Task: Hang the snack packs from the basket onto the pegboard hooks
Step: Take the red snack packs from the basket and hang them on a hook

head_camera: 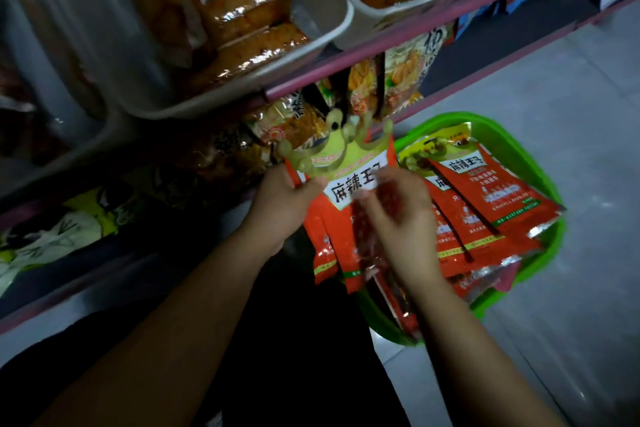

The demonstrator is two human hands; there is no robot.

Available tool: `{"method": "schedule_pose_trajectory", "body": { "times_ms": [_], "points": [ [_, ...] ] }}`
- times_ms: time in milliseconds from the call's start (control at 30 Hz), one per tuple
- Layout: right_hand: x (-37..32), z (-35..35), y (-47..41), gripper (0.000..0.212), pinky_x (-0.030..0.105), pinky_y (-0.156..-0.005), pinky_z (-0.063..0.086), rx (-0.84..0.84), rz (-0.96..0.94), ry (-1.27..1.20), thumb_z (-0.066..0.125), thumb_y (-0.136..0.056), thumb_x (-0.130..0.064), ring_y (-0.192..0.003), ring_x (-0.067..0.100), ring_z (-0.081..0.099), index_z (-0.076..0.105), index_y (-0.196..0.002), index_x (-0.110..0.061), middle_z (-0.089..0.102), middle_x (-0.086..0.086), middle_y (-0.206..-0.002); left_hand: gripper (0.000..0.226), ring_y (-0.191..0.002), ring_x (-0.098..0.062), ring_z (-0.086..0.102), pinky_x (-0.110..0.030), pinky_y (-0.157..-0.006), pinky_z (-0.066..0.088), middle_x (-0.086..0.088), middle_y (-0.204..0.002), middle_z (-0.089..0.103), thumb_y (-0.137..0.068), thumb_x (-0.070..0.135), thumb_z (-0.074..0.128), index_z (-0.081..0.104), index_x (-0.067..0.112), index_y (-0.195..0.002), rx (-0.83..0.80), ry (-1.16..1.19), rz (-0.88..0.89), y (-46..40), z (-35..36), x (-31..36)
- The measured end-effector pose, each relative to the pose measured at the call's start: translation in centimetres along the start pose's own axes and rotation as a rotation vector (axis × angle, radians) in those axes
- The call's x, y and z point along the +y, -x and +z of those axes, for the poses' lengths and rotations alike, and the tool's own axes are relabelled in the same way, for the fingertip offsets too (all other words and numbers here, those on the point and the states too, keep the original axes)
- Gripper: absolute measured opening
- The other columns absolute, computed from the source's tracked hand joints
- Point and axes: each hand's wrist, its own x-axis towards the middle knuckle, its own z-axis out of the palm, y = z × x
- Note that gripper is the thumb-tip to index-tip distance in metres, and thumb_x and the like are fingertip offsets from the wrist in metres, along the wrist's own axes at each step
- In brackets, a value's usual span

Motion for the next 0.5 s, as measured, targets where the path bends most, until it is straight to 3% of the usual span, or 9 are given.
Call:
{"method": "schedule_pose_trajectory", "body": {
  "times_ms": [33, 100, 167, 233, 300, 400, 500],
  "points": [
    [-0.3, -0.6, -0.9, 0.043, 0.03, -0.096, 0.042, 0.033, 0.028, -0.005, 0.072, -0.081, -0.032, -0.112, 0.02, 0.053, 0.058, -0.118, -0.013, 0.056, -0.001, -0.114, 0.024, -0.097, -0.019, 0.066, -0.04, -0.093, 0.051, 0.0, -0.101, 0.069, -0.081, 0.008, 0.065, 0.065, 0.026, -0.098, -0.013, -0.018, 0.049, 0.6, -0.4, 1.1],
    [-1.8, -2.0, -2.7, 0.059, 0.03, -0.096, 0.043, -0.053, 0.16, -0.126, 0.074, -0.078, -0.037, -0.116, 0.016, 0.055, 0.049, -0.128, -0.019, 0.056, -0.002, -0.124, 0.02, -0.091, -0.011, 0.066, -0.031, -0.087, 0.051, 0.006, -0.095, 0.07, -0.075, 0.018, 0.065, 0.066, 0.03, -0.091, -0.009, -0.045, 0.129, 2.0, -1.3, 3.1],
    [-4.0, -3.0, -4.0, 0.037, 0.033, -0.081, 0.052, -0.248, 0.231, -0.389, 0.075, -0.076, -0.035, -0.097, 0.014, 0.068, 0.062, -0.109, -0.025, 0.072, -0.003, -0.107, 0.012, -0.081, -0.009, 0.065, -0.027, -0.08, 0.051, 0.002, -0.086, 0.071, -0.073, 0.021, 0.066, 0.069, 0.017, -0.084, 0.048, -0.045, 0.191, 3.3, -2.4, 4.8],
    [-6.8, -3.2, -4.7, 0.014, 0.03, -0.067, 0.055, -0.344, 0.149, -0.503, 0.077, -0.072, -0.031, -0.076, 0.014, 0.072, 0.071, -0.084, -0.026, 0.076, -0.002, -0.084, 0.02, -0.076, -0.013, 0.065, -0.028, -0.072, 0.053, -0.007, -0.08, 0.073, -0.071, 0.015, 0.071, 0.067, 0.002, -0.085, 0.112, 0.018, 0.241, 4.8, -4.4, 6.5],
    [-10.4, -2.5, -4.9, 0.007, 0.024, -0.057, 0.054, -0.405, 0.028, -0.583, 0.076, -0.068, -0.028, -0.066, 0.011, 0.071, 0.073, -0.074, -0.025, 0.076, -0.002, -0.075, 0.02, -0.074, -0.008, 0.066, -0.021, -0.068, 0.054, 0.004, -0.076, 0.072, -0.067, 0.012, 0.078, 0.069, 0.019, -0.083, 0.164, 0.055, 0.303, 6.8, -7.4, 8.2],
    [-16.7, -0.6, -4.5, 0.005, 0.02, -0.052, 0.053, -0.503, -0.12, -0.678, 0.074, -0.067, -0.026, -0.063, 0.011, 0.072, 0.074, -0.072, -0.025, 0.076, -0.002, -0.073, 0.026, -0.075, -0.001, 0.069, -0.02, -0.066, 0.056, 0.016, -0.079, 0.073, -0.056, 0.035, 0.082, 0.07, 0.037, -0.079, 0.356, -0.001, 0.359, 10.5, -12.9, 11.9],
    [-23.1, 1.4, -3.8, 0.008, 0.019, -0.051, 0.052, -0.543, -0.259, -0.653, 0.075, -0.072, -0.027, -0.063, 0.011, 0.072, 0.072, -0.073, -0.02, 0.075, -0.005, -0.072, 0.032, -0.083, 0.001, 0.069, -0.019, -0.069, 0.055, 0.019, -0.086, 0.073, -0.059, 0.036, 0.084, 0.066, 0.037, -0.086, 0.581, -0.111, 0.482, 13.6, -18.3, 15.8]
  ]
}}
